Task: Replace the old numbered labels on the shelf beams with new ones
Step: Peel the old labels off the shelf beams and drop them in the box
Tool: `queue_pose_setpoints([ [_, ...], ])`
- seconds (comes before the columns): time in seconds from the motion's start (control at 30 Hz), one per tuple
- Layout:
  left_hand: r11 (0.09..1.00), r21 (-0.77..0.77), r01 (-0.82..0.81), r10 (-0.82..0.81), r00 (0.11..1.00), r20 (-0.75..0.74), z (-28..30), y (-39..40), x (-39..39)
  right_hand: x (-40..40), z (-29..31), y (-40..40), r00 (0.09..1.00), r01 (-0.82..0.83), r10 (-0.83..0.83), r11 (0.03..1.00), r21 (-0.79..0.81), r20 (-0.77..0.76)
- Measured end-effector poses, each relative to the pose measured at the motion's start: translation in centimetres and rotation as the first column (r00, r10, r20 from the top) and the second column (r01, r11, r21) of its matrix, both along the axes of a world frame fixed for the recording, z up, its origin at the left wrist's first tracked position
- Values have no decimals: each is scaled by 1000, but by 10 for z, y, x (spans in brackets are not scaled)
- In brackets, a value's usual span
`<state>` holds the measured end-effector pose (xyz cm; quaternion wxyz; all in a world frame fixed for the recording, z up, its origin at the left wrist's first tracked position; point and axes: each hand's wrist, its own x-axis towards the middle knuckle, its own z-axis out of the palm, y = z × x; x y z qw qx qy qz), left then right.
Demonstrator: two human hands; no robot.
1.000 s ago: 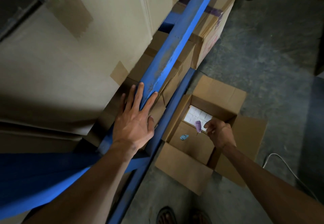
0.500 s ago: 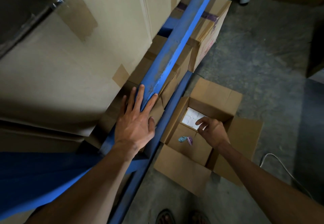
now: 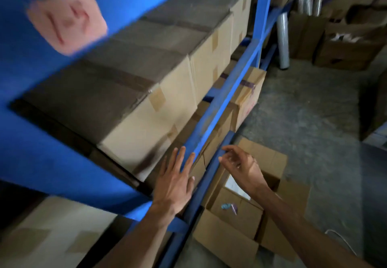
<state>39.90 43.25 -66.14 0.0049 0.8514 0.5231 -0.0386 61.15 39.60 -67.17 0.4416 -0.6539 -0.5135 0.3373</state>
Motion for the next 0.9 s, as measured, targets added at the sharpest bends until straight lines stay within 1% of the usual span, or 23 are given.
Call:
queue_pose_setpoints([
  [0.07,996,85,14,-19,998,54,37,-15,5,-3,35,1,1000,-17,17,997,70,1],
  [0.13,979,203,10,-36,991,126,78,-31,8,-9,72,0,999,-36,34,991,128,19],
  [0.2,951,308,-15,-49,979,199,118,-43,9,-16,111,-2,998,-58,56,974,220,13],
  [0.27,909,416,-23,-88,965,247,155,-54,7,-25,148,-6,997,-60,71,950,306,-23],
  [0.33,842,539,-29,-153,945,291,192,-64,2,-36,187,-10,995,-60,87,924,377,-56],
  [0.4,753,655,-66,-197,927,320,229,-70,-3,-48,221,-10,992,-64,105,898,436,-70],
  [0.47,658,742,-129,-192,924,330,261,-72,-11,-61,250,-7,988,-71,127,883,464,-90],
  [0.57,533,829,-169,-143,948,285,297,-71,-28,-79,283,1,981,-94,166,854,511,-97],
  [0.6,501,849,-168,-117,959,258,305,-70,-35,-85,291,3,980,-99,173,850,518,-95],
  [0.63,487,858,-165,-81,969,233,312,-68,-41,-91,298,7,981,-103,174,846,523,-88],
  [0.7,493,858,-145,17,987,157,320,-65,-52,-102,307,13,987,-115,157,848,518,-37],
  [0.77,522,849,-85,122,992,24,321,-62,-58,-113,310,17,993,-113,119,846,520,21],
  [0.83,542,839,-50,199,978,-70,319,-60,-60,-123,309,18,997,-75,74,838,541,24],
  [0.9,549,834,-53,257,960,-107,317,-58,-59,-130,305,18,1000,-19,19,824,566,5],
])
